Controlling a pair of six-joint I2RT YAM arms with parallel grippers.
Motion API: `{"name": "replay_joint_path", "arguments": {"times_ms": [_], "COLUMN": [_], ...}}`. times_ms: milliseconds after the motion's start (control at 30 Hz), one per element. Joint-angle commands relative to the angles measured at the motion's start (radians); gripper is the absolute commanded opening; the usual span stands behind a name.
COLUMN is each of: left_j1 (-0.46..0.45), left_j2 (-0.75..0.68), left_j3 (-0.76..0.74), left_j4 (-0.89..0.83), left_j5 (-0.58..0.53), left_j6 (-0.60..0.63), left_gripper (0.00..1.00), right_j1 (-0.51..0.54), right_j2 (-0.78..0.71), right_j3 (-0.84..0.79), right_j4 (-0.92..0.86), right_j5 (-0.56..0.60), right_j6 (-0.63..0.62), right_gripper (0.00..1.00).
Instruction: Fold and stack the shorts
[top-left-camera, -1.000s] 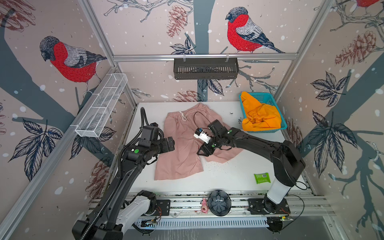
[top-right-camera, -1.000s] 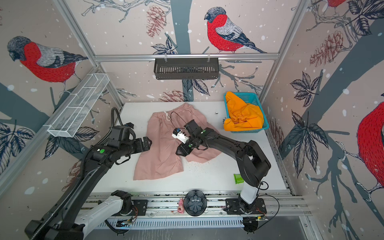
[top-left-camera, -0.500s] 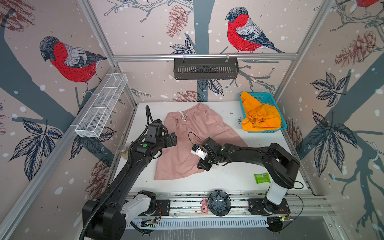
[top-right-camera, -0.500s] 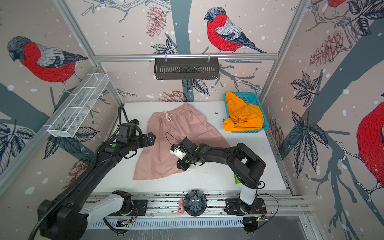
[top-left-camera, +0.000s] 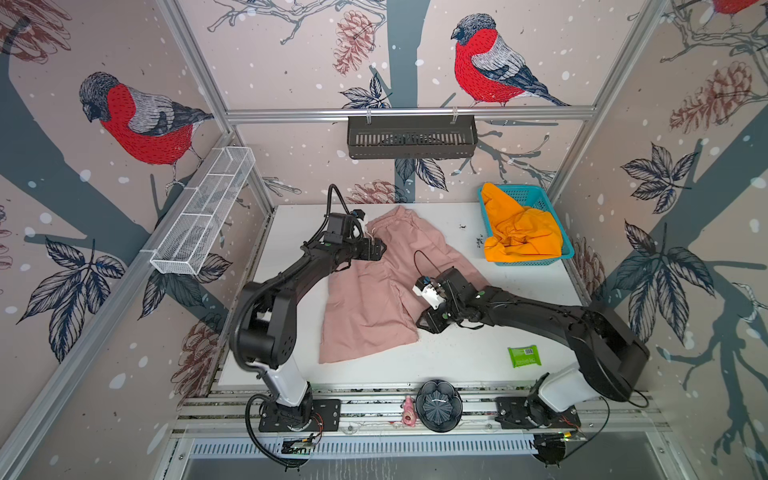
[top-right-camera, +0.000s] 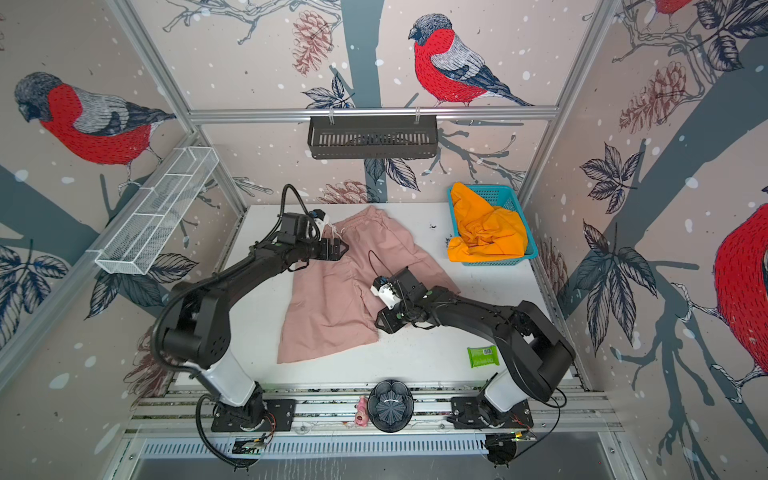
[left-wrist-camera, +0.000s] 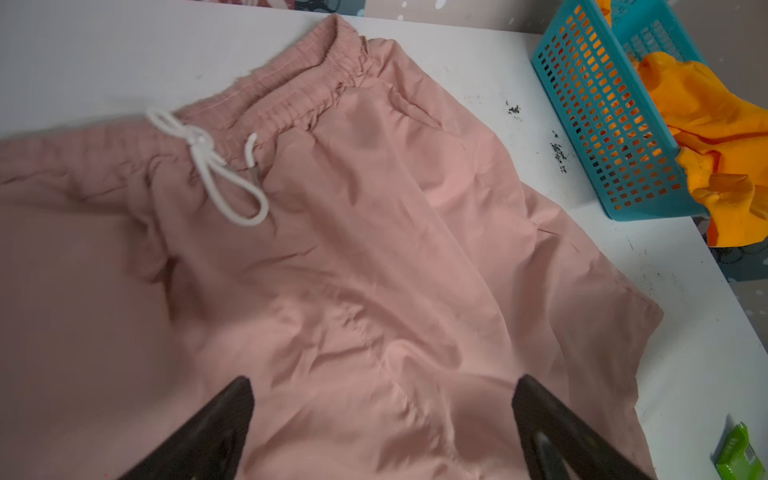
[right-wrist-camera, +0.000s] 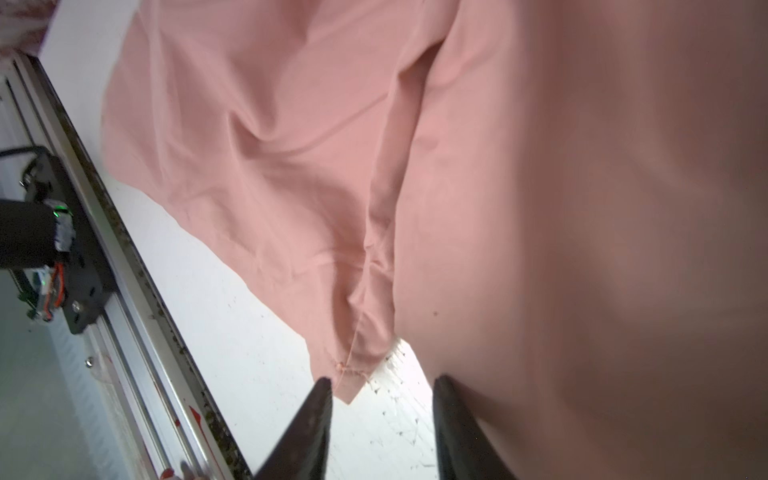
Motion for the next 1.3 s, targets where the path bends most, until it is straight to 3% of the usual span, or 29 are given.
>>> {"name": "replay_joint_path", "arguments": {"times_ms": [0, 200, 367, 600, 833, 933, 1100, 1167, 1267], "left_j1": [-0.015, -0.047, -0.048, -0.033, 0.003, 0.024, 0.090, 0.112, 0.131], "left_j2": [0.125, 0.379, 0.510, 0.638, 0.640, 0.630, 0.634, 0.627, 0.604], "left_j3": [0.127, 0.421, 0.535, 0.665, 0.635, 0.630, 0.662, 0.662, 0.645], "left_j4": [0.052, -0.110, -0.110, -0.146, -0.128, -0.138, -0.177, -0.195, -0.220], "left_j5": [0.132, 0.131, 0.167, -0.009, -0.153, -0.200, -0.209, -0.216, -0.214], "left_j6": [0.128, 0.236, 0.232, 0.173, 0.111, 0.082, 0.012, -0.009, -0.021], "left_gripper": [0.98, 0.98, 0.98, 0.98, 0.98, 0.97, 0.97, 0.97, 0.97], "right_j1": [-0.023, -0.018, 0.042, 0.151, 0.220, 0.228, 0.170, 0.113, 0.046], "right_j2": [-0.066, -0.163, -0.160, -0.051, 0.135, 0.214, 0.262, 0.251, 0.153], "right_j3": [-0.025, -0.089, -0.108, -0.057, 0.056, 0.106, 0.133, 0.145, 0.110], "right_j4": [0.055, 0.066, 0.079, 0.076, 0.091, 0.045, 0.008, -0.005, 0.036], "right_j5": [-0.036, 0.084, 0.174, 0.274, 0.382, 0.468, 0.541, 0.505, 0.386], "right_j6": [0.023, 0.046, 0.061, 0.052, 0.081, 0.078, 0.061, 0.054, 0.048], "right_gripper": [0.59, 0.67, 0.70, 0.75, 0.74, 0.66, 0.44, 0.44, 0.58]}}
